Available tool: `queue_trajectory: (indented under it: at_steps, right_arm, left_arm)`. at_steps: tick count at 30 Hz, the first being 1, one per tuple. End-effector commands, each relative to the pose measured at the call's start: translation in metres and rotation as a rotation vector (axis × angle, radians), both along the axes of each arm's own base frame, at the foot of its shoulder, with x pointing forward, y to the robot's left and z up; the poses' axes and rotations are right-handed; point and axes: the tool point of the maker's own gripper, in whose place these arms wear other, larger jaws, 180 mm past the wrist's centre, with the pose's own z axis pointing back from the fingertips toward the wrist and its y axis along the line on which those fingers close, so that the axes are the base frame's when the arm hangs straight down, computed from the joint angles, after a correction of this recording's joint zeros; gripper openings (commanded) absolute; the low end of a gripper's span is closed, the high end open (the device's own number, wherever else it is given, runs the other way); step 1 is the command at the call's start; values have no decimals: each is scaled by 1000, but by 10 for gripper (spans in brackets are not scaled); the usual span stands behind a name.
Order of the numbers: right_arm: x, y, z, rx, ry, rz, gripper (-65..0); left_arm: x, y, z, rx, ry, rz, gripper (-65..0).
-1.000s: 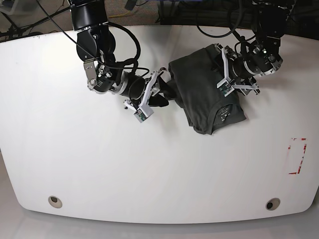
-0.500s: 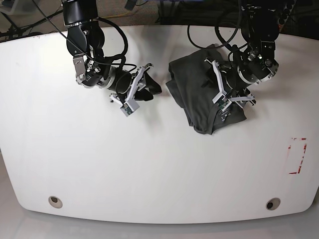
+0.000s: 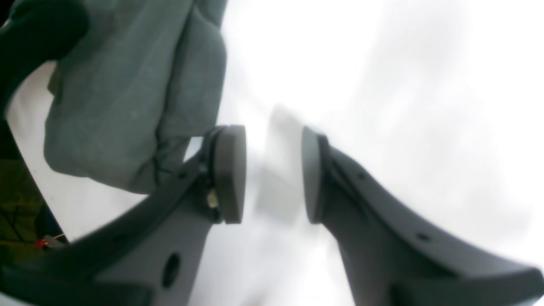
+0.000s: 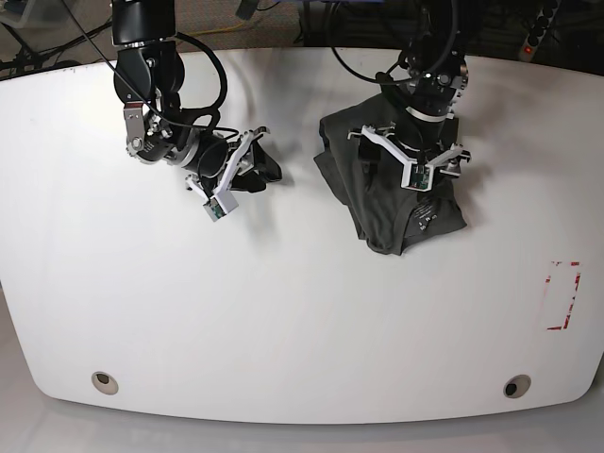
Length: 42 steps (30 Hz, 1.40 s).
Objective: Fold the T-shirt properly
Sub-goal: 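Grasp the folded shirt with the left gripper and drag it toward the red outline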
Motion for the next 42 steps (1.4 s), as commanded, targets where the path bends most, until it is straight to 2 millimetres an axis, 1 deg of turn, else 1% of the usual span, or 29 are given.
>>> queue_trajectory:
  at_steps: [1, 6, 7, 8, 10, 12, 13, 16, 17, 19, 22, 24, 27, 29, 32, 34, 36, 39, 42]
  right_arm:
    - [9, -1, 12, 21, -43, -6, -447]
    - [9, -1, 12, 21, -43, -6, -447]
    - [8, -1, 12, 21, -42, -6, -447]
    - [8, -1, 11, 21, -40, -4, -447]
    - [8, 0, 12, 23, -40, -5, -447]
    - [7, 0, 11, 23, -40, -3, -447]
    - [7, 0, 12, 25, -40, -3, -447]
    - [8, 1, 13, 25, -44, -2, -447]
    - [8, 0, 13, 25, -44, -4, -447]
    - [8, 1, 13, 26, -43, -4, -447]
    - [7, 1, 12, 28, -41, -4, -447]
    - [7, 2, 13, 31, -43, -4, -447]
    - [7, 4, 13, 34, -41, -3, -447]
    - [7, 5, 13, 36, -41, -2, -447]
    - [7, 12, 14, 55, -39, -4, -447]
    - [7, 15, 14, 63, -39, -4, -447]
    - [7, 16, 15, 68, -39, -5, -447]
    - [6, 16, 14, 68, -38, -5, -447]
    - [6, 16, 14, 68, -36, -5, -447]
  left_arm:
    - [5, 13, -1, 17, -61, 83, -183]
    - [0, 39, -27, 75, -75, 214, -183]
    - [-2, 39, -36, 84, -61, 212, -183]
    - [-8, 34, -50, 92, -27, 194, -183]
    - [-7, 30, -60, 104, -6, 172, -183]
    - [-5, 33, -65, 117, 3, 167, -181]
    - [-5, 41, -68, 133, 9, 173, -172]
    - [-6, 74, -73, 197, 31, 193, -114]
    - [-7, 82, -75, 215, 47, 196, -104]
    - [-8, 106, -78, 266, 86, 197, -86]
    - [1, 130, -73, 309, 108, 124, -85]
    - [3, 149, -68, 326, 112, 100, -85]
    - [4, 185, -58, 345, 138, 75, -86]
    - [4, 198, -52, 348, 146, 64, -88]
    - [8, 212, -30, 342, 111, 51, -88]
    - [13, 215, -11, 342, 67, 47, -88]
    - [15, 208, -4, 334, 44, 41, -88]
    - [19, 195, 11, 300, 10, 56, -86]
    - [15, 188, 28, 218, -21, 98, -86]
